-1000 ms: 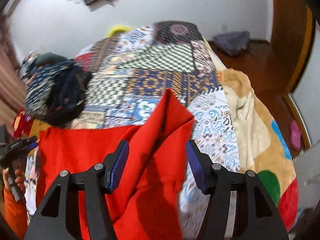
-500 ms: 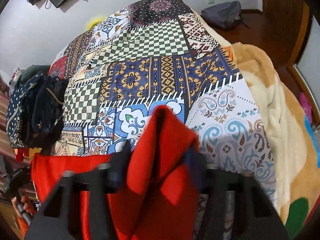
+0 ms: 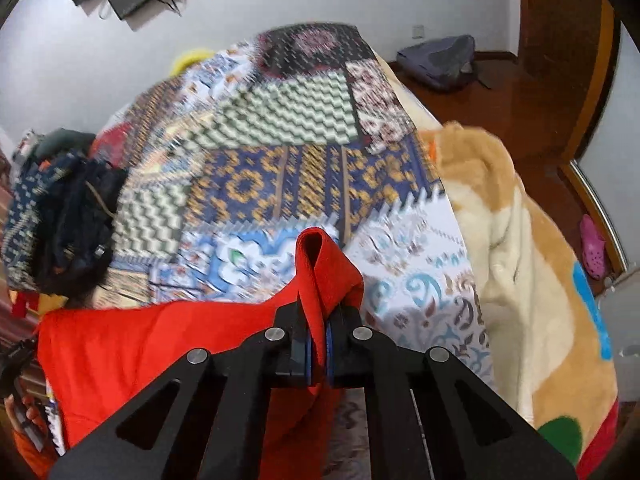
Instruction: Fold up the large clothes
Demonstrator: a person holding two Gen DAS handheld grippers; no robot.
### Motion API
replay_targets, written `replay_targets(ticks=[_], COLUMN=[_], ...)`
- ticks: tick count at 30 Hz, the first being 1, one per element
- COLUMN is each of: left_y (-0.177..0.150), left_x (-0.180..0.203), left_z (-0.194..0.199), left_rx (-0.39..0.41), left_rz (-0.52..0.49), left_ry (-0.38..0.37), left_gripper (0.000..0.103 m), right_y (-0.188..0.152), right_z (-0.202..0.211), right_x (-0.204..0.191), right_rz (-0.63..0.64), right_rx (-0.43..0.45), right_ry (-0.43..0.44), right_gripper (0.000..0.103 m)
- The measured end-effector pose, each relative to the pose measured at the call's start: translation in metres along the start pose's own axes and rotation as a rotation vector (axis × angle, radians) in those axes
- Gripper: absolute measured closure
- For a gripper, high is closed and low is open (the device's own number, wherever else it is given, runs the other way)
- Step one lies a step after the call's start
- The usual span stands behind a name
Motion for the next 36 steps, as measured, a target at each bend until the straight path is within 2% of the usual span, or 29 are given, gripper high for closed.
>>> replay_targets(ticks=[3, 5, 7, 8, 9, 10, 11, 12, 14, 16, 18, 20, 23, 24, 26, 28, 30, 31, 32, 33, 34, 36], left_y=[-0.014, -0.019, -0.018, -0.018, -0.018, -0.017, -0.016, -0.015, -0.014, -0.016, -0.021, -0.025, -0.041, -0.048, -0.055, -0.059, -0.067, -0.070, -0.074, -0.078, -0.080, -0.082], left_x=[-0.011, -0.013, -0.015, -0.016, -0.017, -0.018, -0.018, -0.020, -0.018, -0.015, -0.010, -0.005, 0.004, 0.007, 0.012, 0.023, 0.037, 0.041, 0.045, 0.050, 0.051, 0.055], left_z=[-0.017, -0.015, -0.009, -0.004, 0.001, 0.009, 0.014, 0.019, 0.030, 0.033, 0.029, 0.022, 0.002, -0.007, -0.017, -0.020, -0.022, -0.023, -0.024, -0.024, -0.024, -0.020], left_rx=[-0.045, -0.053, -0.056, -0.054, -0.051, -0.049, -0.046, -0.035, -0.023, -0.028, -0.045, -0.068, -0.137, -0.172, -0.189, -0.190, -0.210, -0.211, -0.211, -0.206, -0.203, -0.191], left_rz=[0.015, 0.015, 0.007, 0.001, -0.005, -0.004, 0.004, 0.016, 0.047, 0.074, 0.092, 0.097, 0.110, 0.126, 0.137, 0.082, 0.007, -0.008, -0.026, -0.050, -0.065, -0.069], left_ry=[0.039, 0.034, 0.046, 0.055, 0.067, 0.081, 0.086, 0.078, 0.030, -0.010, -0.061, -0.082, -0.135, -0.152, -0.172, -0.165, -0.164, -0.163, -0.163, -0.152, -0.137, -0.140], left_gripper=[0.088, 0.087, 0.080, 0.070, 0.054, 0.045, 0.032, 0.030, 0.028, 0.024, 0.020, 0.020, 0.020, 0.020, 0.019, 0.018, 0.018, 0.018, 0.022, 0.035, 0.041, 0.074], right_y=[-0.005, -0.006, -0.009, -0.011, -0.012, -0.013, -0.014, -0.015, -0.017, -0.019, -0.023, -0.030, -0.050, -0.055, -0.059, -0.063, -0.067, -0.068, -0.070, -0.070, -0.071, -0.069], right_z=[-0.002, 0.002, 0.010, 0.013, 0.019, 0.023, 0.028, 0.032, 0.042, 0.048, 0.047, 0.039, 0.020, 0.016, 0.016, 0.018, 0.017, 0.016, 0.014, 0.013, 0.014, 0.019], right_x=[0.011, 0.013, 0.012, 0.011, 0.010, 0.009, 0.008, 0.007, 0.006, 0.003, -0.003, -0.009, -0.016, -0.018, -0.024, -0.032, -0.038, -0.039, -0.041, -0.041, -0.041, -0.042], right_rz=[-0.065, -0.080, -0.064, -0.052, -0.032, -0.023, -0.019, -0.025, -0.058, -0.085, -0.088, -0.098, -0.088, -0.079, -0.031, -0.003, -0.002, 0.003, 0.010, 0.009, 0.000, -0.010], right_rx=[-0.022, -0.023, -0.036, -0.038, -0.038, -0.040, -0.045, -0.052, -0.054, -0.043, -0.061, -0.107, -0.177, -0.183, -0.143, -0.141, -0.148, -0.155, -0.159, -0.160, -0.159, -0.143], right_ry=[0.039, 0.055, 0.054, 0.042, 0.033, 0.033, 0.038, 0.049, 0.078, 0.101, 0.131, 0.159, 0.156, 0.158, 0.142, 0.162, 0.184, 0.182, 0.178, 0.182, 0.199, 0.220], right_gripper=[0.099, 0.097, 0.092, 0.092, 0.091, 0.088, 0.078, 0.070, 0.037, 0.031, 0.031, 0.031, 0.031, 0.031, 0.031, 0.032, 0.047, 0.060, 0.075, 0.080, 0.085, 0.088])
Point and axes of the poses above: each gripper's, at about its wrist camera, not at the fingertips, and z roughly against the way its jaws point, x to its right, y to its top, the point moved 9 cm from there along -z, roughly the way its jaws point, and after that the axes turned 3 degrees about -y, right-handed, at the moved point
